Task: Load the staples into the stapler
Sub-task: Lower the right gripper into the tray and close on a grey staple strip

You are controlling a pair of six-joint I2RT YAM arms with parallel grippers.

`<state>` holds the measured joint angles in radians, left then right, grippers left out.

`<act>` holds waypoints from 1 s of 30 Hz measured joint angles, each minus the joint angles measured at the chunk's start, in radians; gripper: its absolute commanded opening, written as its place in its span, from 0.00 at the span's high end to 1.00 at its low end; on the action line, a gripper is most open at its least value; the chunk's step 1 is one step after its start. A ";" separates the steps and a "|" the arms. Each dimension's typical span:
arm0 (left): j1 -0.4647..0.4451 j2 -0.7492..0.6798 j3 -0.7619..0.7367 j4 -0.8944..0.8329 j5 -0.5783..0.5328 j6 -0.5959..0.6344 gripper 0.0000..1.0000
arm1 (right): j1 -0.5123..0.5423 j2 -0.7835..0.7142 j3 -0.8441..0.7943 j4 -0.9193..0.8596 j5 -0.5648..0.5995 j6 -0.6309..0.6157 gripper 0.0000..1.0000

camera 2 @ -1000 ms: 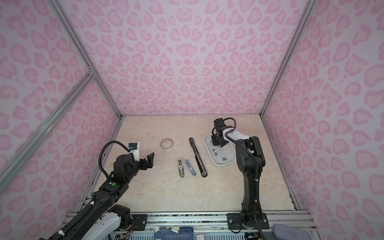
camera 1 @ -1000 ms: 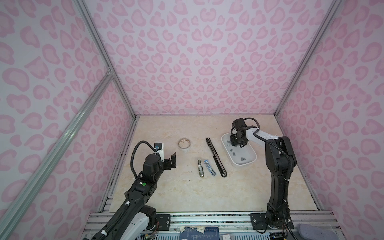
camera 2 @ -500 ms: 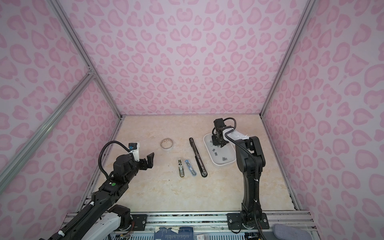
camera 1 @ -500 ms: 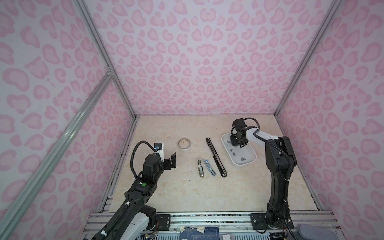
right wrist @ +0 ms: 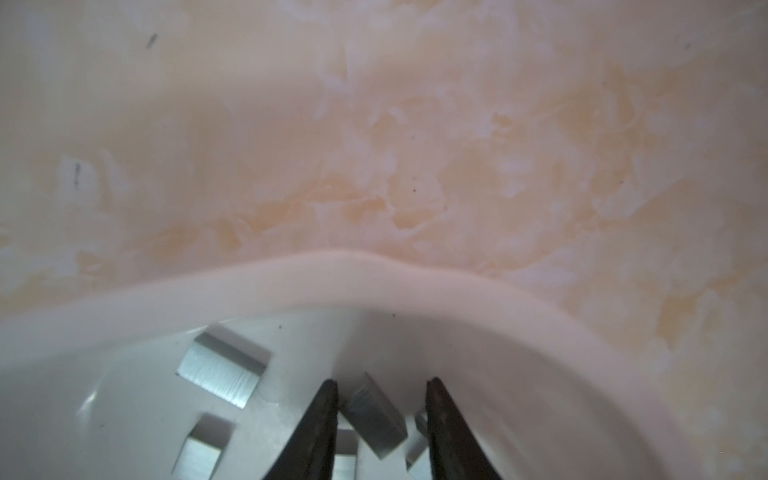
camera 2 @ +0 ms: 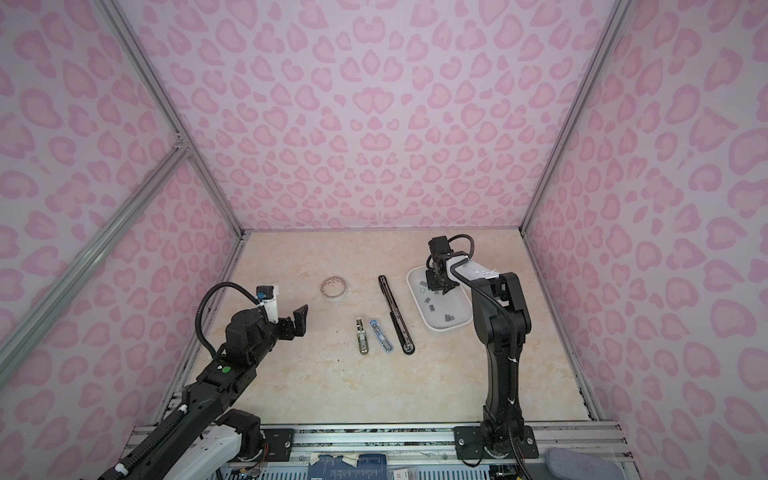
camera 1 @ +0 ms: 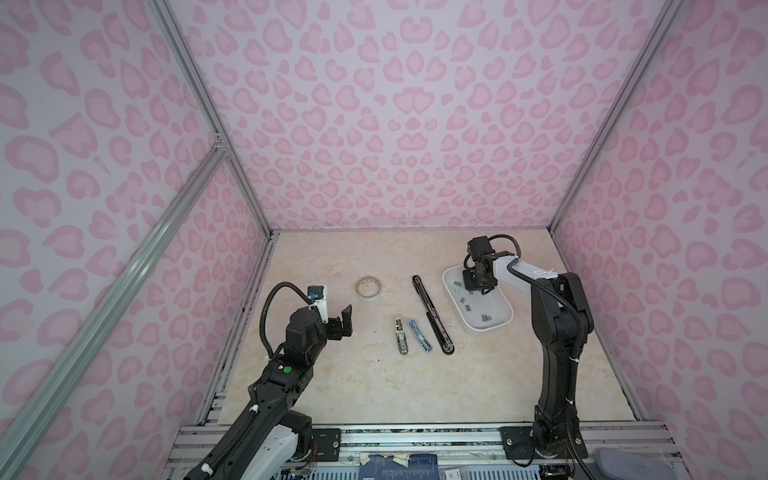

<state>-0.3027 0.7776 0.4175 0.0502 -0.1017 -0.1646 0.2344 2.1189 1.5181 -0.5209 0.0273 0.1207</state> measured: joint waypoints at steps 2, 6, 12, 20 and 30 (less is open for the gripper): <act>0.000 0.000 0.000 0.000 0.000 0.000 0.01 | -0.001 0.005 0.005 0.000 0.000 0.000 0.71; 0.000 0.000 0.000 0.000 0.000 0.000 0.01 | -0.002 0.011 0.012 -0.001 -0.001 0.000 0.74; 0.000 0.000 0.000 0.000 0.000 0.000 0.01 | -0.003 0.013 0.015 0.000 -0.003 0.000 0.78; 0.000 0.000 0.000 0.000 0.000 0.000 0.01 | -0.004 0.009 0.006 0.007 -0.012 0.000 0.74; 0.000 0.000 0.000 -0.001 0.000 0.000 0.00 | -0.005 0.005 0.000 0.007 -0.021 0.000 0.78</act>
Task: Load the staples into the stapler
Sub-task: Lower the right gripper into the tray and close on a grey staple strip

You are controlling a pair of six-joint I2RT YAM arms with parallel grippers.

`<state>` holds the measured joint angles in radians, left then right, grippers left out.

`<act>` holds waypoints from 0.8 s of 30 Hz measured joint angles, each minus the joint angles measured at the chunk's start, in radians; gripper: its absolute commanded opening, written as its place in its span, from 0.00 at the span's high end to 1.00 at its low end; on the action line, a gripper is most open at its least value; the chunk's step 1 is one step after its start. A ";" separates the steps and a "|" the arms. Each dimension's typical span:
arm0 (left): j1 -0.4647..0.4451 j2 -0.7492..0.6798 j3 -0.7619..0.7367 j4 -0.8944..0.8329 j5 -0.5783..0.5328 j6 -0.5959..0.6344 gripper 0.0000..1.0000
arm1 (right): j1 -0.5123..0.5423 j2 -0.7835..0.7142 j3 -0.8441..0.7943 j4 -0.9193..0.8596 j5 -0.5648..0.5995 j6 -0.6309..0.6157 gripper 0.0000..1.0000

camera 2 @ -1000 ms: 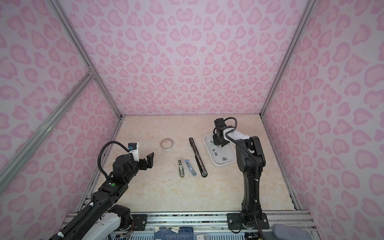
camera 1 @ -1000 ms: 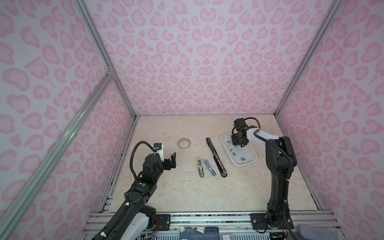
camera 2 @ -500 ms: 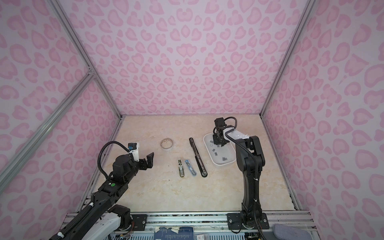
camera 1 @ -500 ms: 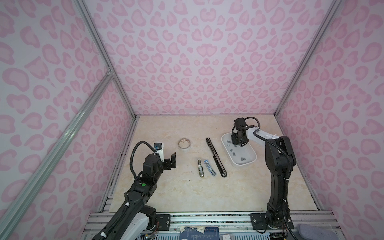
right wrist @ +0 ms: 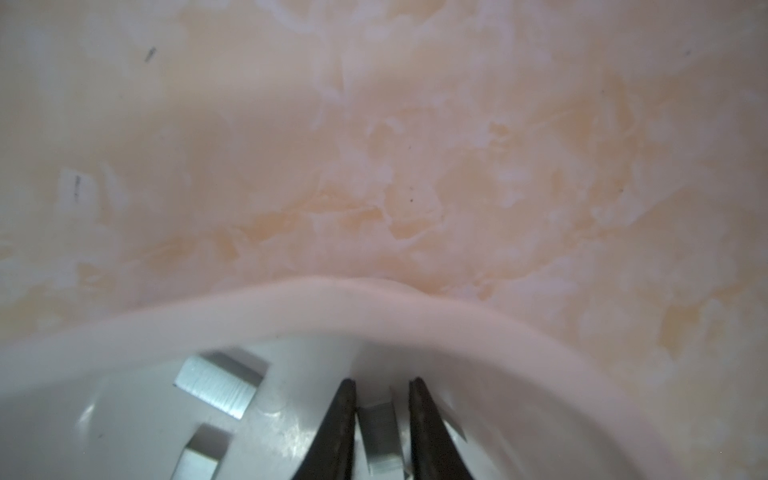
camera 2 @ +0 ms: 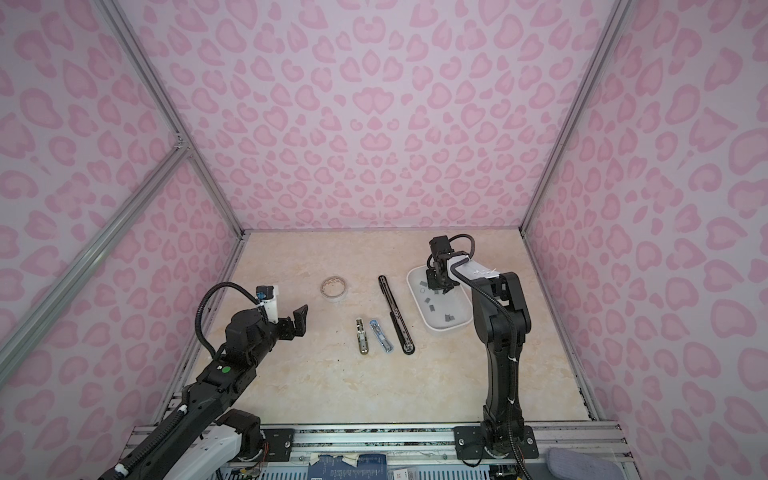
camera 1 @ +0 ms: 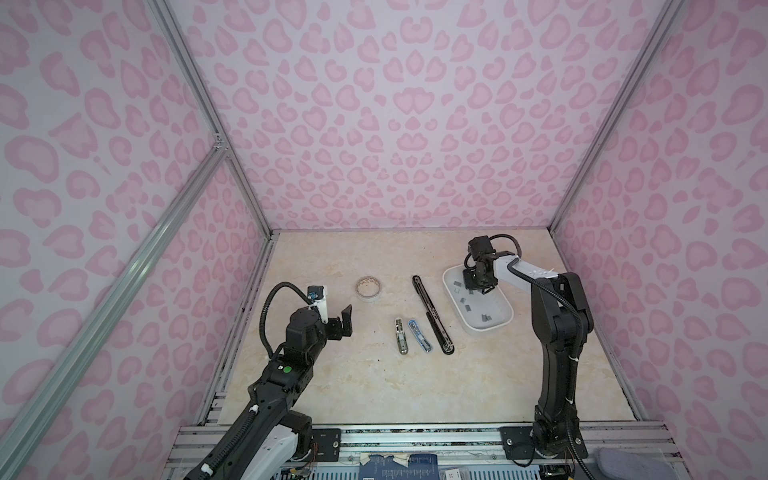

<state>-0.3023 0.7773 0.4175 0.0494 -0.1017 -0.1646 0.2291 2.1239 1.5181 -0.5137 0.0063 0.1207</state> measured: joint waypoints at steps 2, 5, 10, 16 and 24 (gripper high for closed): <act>0.000 0.000 0.000 0.000 0.000 0.000 0.01 | 0.000 0.000 0.000 0.000 0.000 0.000 0.78; 0.000 0.000 0.000 0.000 0.000 0.000 0.01 | 0.000 0.000 0.000 0.000 -0.001 0.000 0.81; 0.000 0.000 0.000 0.000 0.000 0.000 0.00 | 0.000 0.000 0.000 0.000 -0.007 0.000 0.84; 0.000 -0.003 0.000 -0.001 0.013 -0.016 0.00 | 0.000 -0.003 0.000 -0.001 -0.008 0.002 0.86; 0.000 -0.032 -0.008 -0.055 0.032 -0.076 0.01 | 0.001 -0.058 -0.023 -0.048 -0.001 0.019 0.86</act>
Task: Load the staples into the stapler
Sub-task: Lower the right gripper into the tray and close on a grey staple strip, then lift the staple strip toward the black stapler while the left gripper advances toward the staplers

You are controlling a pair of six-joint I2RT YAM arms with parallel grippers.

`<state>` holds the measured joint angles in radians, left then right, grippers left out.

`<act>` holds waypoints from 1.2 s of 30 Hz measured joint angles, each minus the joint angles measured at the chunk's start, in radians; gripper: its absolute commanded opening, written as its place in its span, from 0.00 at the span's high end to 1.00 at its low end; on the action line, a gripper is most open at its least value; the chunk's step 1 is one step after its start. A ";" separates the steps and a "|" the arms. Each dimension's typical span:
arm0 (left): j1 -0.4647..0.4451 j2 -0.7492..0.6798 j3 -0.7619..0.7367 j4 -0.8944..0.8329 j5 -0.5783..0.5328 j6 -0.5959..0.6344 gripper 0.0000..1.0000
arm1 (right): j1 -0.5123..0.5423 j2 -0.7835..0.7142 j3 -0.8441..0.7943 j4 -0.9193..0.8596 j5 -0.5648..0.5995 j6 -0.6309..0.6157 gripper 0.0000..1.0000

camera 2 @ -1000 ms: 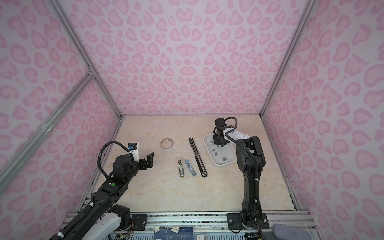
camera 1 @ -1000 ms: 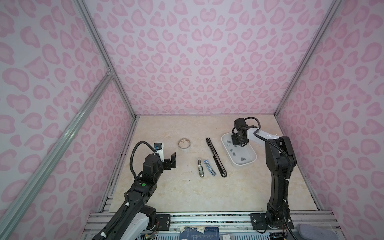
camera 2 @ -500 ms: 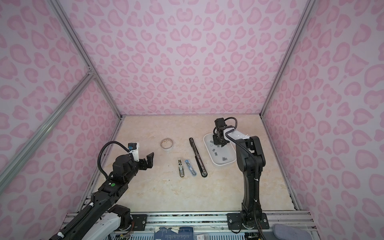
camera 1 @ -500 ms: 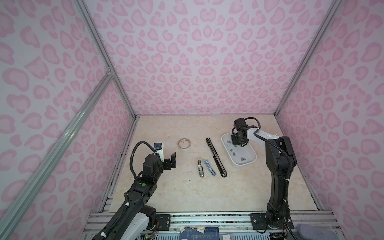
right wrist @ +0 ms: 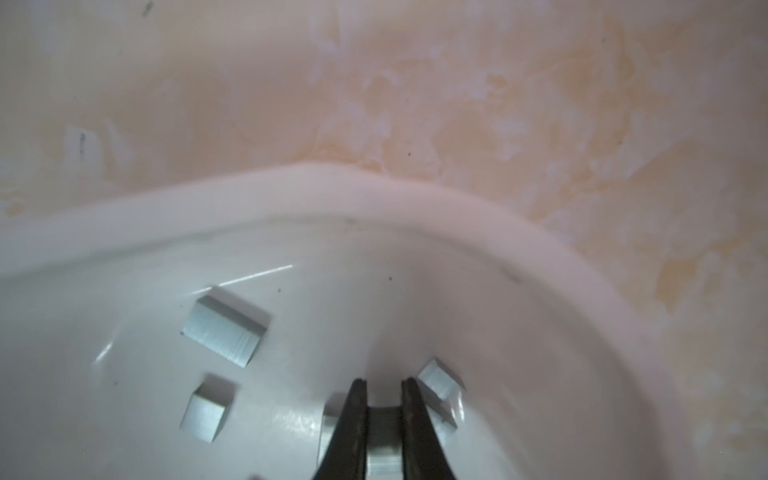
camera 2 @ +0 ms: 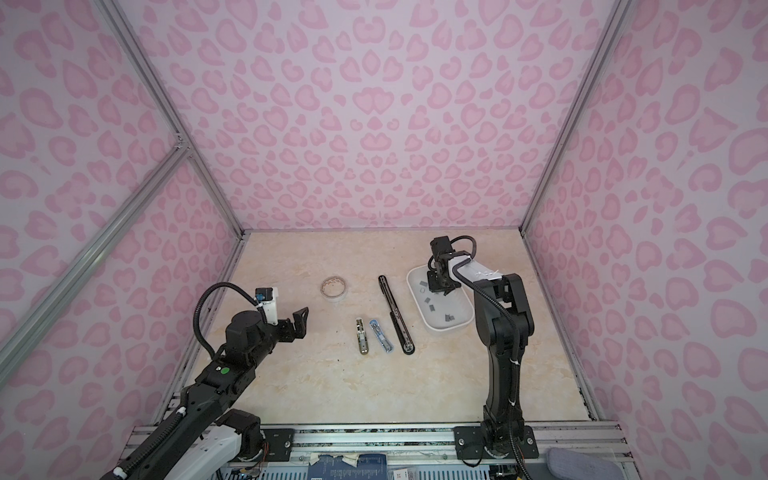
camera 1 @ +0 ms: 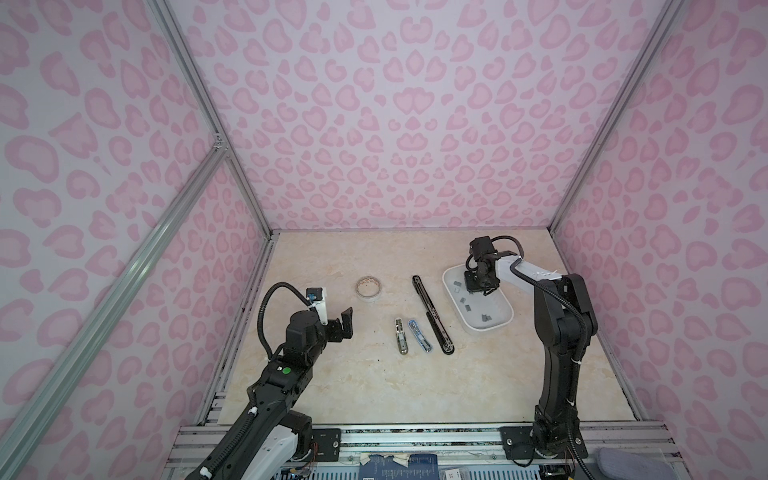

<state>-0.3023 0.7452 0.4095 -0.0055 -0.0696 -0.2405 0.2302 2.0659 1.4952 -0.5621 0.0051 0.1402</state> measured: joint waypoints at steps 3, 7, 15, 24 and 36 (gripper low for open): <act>0.000 -0.036 -0.022 -0.006 0.014 -0.025 0.02 | 0.004 -0.037 -0.035 0.010 0.011 0.007 0.86; 0.000 -0.074 -0.045 -0.008 0.010 -0.048 0.04 | 0.010 -0.085 -0.072 0.002 0.021 0.025 0.87; 0.000 -0.069 -0.046 0.001 0.030 -0.110 0.04 | 0.079 -0.203 -0.141 0.022 0.035 0.051 0.87; 0.001 -0.003 -0.003 -0.008 0.133 -0.277 0.03 | 0.185 -0.364 -0.299 0.075 0.055 0.088 0.88; -0.021 0.164 0.112 -0.013 0.394 -0.397 0.01 | 0.368 -0.578 -0.494 0.170 0.070 0.168 0.88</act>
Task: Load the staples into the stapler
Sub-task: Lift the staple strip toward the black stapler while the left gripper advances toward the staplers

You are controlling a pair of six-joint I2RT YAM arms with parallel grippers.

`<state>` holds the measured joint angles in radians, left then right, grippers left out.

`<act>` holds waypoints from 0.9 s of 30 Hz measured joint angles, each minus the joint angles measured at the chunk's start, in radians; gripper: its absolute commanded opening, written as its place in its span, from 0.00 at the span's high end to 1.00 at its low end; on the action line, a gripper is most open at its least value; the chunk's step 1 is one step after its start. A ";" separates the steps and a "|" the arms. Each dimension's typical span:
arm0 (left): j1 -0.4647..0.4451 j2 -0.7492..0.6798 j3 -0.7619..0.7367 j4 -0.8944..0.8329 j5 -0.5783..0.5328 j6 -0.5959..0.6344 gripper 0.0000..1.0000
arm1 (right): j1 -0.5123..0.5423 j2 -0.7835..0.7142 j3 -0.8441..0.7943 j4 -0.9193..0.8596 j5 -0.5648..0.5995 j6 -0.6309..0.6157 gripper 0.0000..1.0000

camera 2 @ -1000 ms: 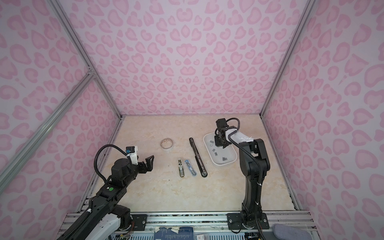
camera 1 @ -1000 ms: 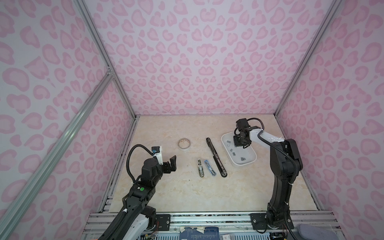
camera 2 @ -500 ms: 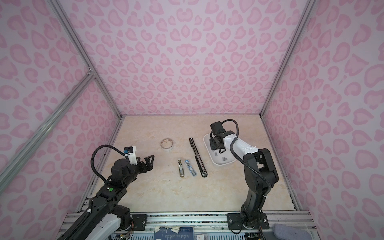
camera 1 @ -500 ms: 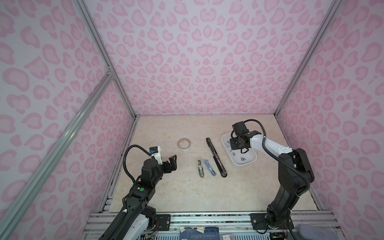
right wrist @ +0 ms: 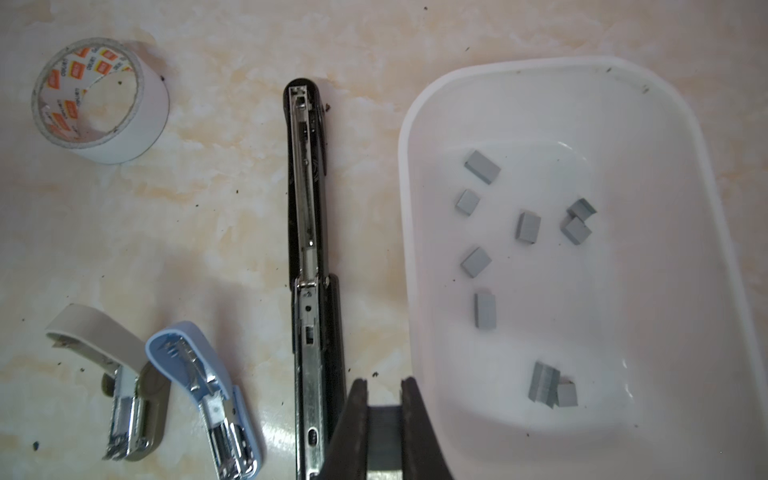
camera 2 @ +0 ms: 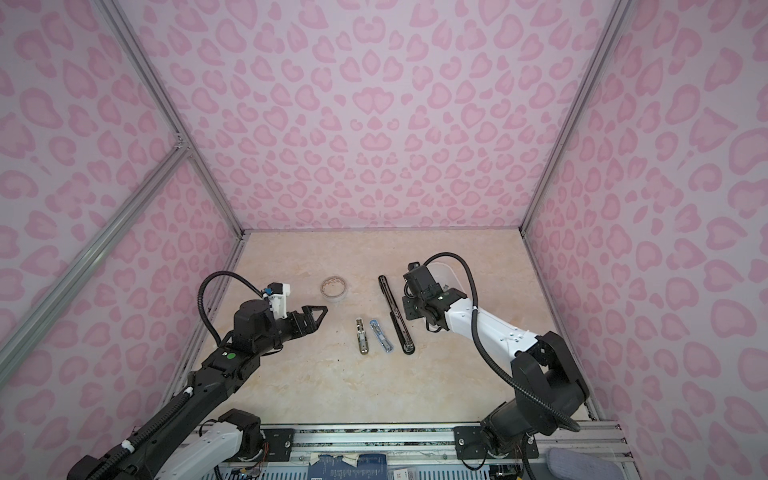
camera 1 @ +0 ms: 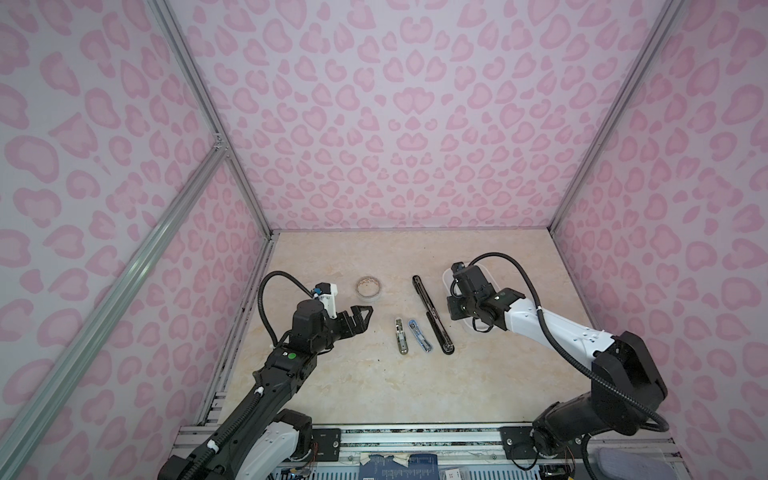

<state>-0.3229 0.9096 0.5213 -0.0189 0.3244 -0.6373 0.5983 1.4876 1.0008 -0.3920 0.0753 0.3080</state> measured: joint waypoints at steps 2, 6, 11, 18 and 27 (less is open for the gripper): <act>-0.007 0.010 0.018 -0.005 0.024 0.002 0.01 | 0.018 -0.022 -0.037 0.025 0.002 0.023 0.88; -0.011 0.024 0.042 -0.027 0.053 0.019 0.01 | 0.056 -0.055 -0.102 0.058 -0.003 0.059 0.89; -0.011 0.068 0.103 -0.088 0.083 0.084 0.01 | 0.106 -0.064 -0.151 0.106 -0.005 0.105 0.89; -0.011 0.156 0.129 -0.140 0.169 0.167 0.05 | 0.153 -0.064 -0.213 0.163 0.006 0.156 0.89; -0.013 0.180 0.133 -0.147 0.203 0.193 0.05 | 0.167 -0.051 -0.235 0.201 0.055 0.171 0.90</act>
<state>-0.3355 1.0901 0.6540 -0.1658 0.5274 -0.4442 0.7658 1.4368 0.7658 -0.1913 0.1299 0.4786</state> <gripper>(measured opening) 0.947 0.121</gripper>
